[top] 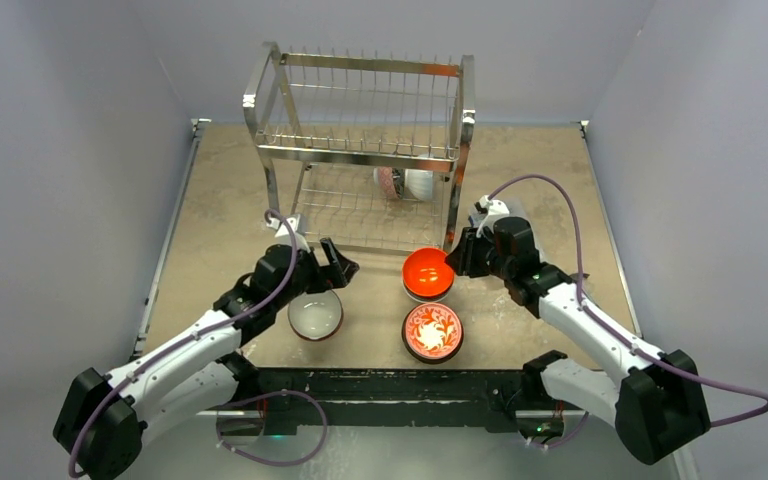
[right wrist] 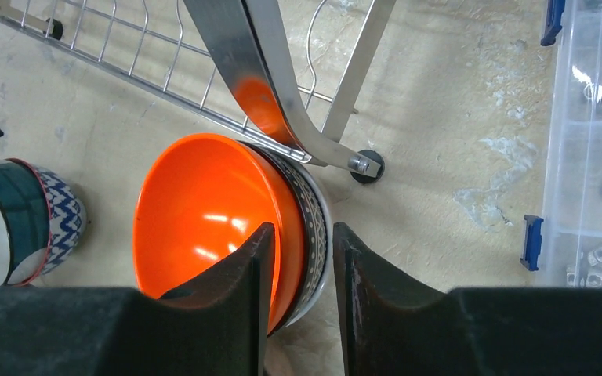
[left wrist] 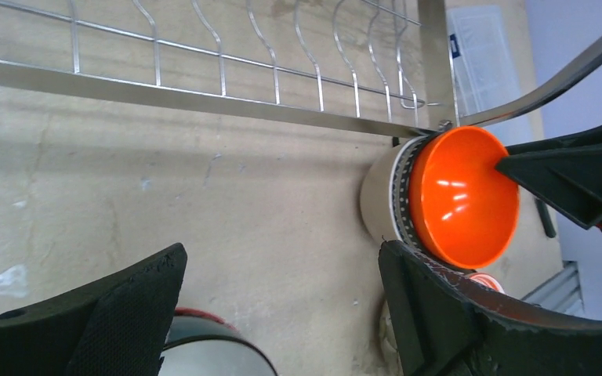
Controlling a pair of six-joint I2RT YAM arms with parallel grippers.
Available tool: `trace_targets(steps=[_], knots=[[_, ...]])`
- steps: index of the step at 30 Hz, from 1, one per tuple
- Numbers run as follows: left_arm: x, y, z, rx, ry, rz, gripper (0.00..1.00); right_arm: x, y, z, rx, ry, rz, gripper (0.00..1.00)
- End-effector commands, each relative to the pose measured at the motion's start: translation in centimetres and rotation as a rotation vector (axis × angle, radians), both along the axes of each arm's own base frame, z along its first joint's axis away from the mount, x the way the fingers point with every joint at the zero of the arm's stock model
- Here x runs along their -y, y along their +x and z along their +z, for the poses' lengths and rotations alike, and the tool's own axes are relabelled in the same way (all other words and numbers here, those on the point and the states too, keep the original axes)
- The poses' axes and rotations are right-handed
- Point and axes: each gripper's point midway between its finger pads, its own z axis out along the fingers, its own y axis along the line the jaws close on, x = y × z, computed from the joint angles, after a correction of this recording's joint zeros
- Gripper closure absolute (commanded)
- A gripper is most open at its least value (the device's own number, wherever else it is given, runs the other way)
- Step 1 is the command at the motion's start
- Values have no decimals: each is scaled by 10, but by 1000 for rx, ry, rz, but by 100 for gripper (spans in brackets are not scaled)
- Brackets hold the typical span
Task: Load the bowls into the dish rack
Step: Pick up the bowl from the center of the board.
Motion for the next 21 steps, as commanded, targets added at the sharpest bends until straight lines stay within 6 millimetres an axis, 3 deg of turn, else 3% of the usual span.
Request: trace_targets(steps=[1, 6, 13, 21], knots=[[30, 6, 29, 53, -145, -81, 10, -6, 7, 17, 36, 20, 16, 65], [41, 7, 32, 58, -200, -112, 10, -8, 5, 11, 5, 2, 32, 68], [53, 6, 22, 28, -242, -145, 10, -15, 1, 6, -14, -15, 58, 75], [65, 6, 23, 16, -287, -178, 10, -19, 3, 20, 18, -23, 59, 98]])
